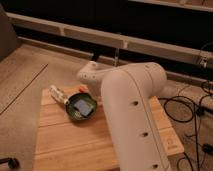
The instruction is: Push the ceramic bowl across the table
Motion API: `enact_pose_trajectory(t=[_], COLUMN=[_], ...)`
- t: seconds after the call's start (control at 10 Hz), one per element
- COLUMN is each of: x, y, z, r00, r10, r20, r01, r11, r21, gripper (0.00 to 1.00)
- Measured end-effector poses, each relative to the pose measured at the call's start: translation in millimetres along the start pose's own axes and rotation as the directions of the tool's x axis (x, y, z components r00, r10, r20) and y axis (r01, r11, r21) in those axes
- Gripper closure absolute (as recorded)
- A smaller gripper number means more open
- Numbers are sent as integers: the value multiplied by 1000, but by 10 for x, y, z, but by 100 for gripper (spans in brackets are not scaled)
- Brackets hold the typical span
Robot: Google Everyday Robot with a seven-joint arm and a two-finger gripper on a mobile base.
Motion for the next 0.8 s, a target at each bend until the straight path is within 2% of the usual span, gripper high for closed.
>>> enact_pose_trajectory(t=[0.2,0.6,0.8], x=[-3,-3,-3], y=[2,-3,-5], z=[-2,-1,-1], r00=[1000,1000,1000], r10=[0,0,1], r20=[1,1,1], r01=[0,0,-1], r11=[1000,1000,1000], r21=[0,1,1], gripper=[74,33,28])
